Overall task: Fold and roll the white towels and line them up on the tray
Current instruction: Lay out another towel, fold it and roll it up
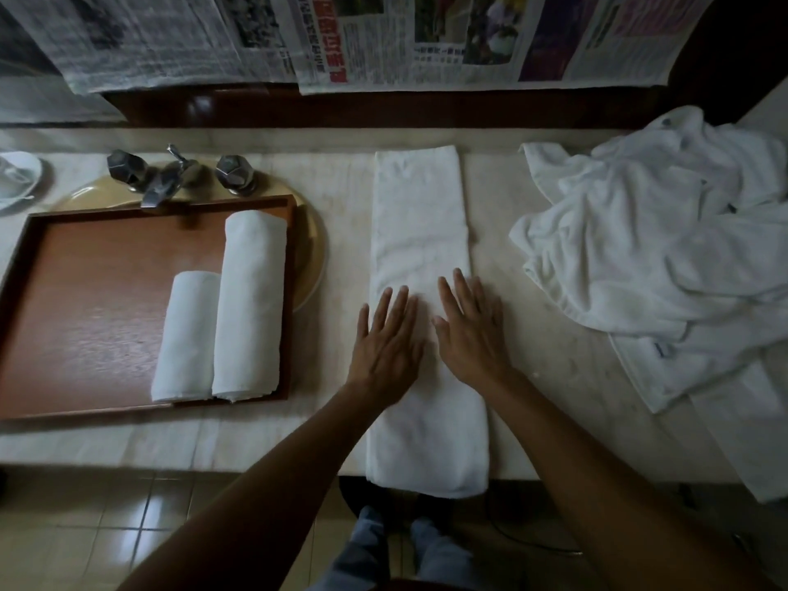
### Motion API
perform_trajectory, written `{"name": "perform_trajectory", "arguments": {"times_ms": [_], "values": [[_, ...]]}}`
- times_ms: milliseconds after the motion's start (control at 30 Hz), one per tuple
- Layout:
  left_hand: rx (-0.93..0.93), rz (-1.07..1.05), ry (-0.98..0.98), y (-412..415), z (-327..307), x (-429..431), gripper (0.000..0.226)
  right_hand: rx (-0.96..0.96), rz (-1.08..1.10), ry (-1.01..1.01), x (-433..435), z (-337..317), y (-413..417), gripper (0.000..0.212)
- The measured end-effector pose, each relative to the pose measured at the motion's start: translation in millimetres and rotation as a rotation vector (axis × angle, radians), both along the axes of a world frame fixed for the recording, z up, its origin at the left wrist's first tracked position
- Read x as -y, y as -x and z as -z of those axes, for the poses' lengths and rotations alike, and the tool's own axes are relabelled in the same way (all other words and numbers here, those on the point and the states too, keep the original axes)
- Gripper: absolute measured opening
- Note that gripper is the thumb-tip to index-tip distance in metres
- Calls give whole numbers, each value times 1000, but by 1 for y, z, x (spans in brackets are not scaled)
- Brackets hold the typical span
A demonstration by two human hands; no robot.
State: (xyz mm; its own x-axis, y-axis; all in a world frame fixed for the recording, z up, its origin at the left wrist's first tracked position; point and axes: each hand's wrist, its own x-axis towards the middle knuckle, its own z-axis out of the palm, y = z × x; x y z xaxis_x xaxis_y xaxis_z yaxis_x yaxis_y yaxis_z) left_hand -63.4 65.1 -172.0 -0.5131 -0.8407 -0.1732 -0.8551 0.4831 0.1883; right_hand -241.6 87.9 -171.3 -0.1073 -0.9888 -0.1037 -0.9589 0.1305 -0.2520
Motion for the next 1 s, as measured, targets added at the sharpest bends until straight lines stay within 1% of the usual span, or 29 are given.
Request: {"name": "perform_trajectory", "arguments": {"times_ms": [100,233,300,367,400,467,600,700,767,833,900,967,1000], "values": [[59,-33,-48,-9,13,10,69,-66,15,-39,6,12,9,64],[-6,7,-57,-24,13,-28,71,-105,-46,-18,-33,12,6,65],[-50,20,-52,-32,10,-52,70,-76,-38,-8,-60,11,-2,64],[-113,8,-41,-32,7,-54,68,-25,-9,53,-66,10,-6,60],[-135,-2,-46,-27,6,-45,68,-1,4,84,-58,9,-7,58],[-118,-6,-33,-12,4,-15,68,8,0,120,-28,5,-10,58],[34,-28,-29,-7,10,45,69,-67,-46,20,23,12,-1,63],[37,-178,-24,-25,10,70,70,-103,127,26,37,18,18,67],[13,-243,19,-21,4,83,71,-74,163,61,54,12,23,66],[-21,-188,48,-1,-1,98,70,-59,59,98,77,6,19,65],[-69,-71,48,19,-2,113,70,-59,-59,84,101,8,16,62],[-36,6,18,24,5,129,70,-91,-95,42,115,15,19,61],[-7,1,4,19,11,137,70,-112,-76,33,118,17,24,63]]}}
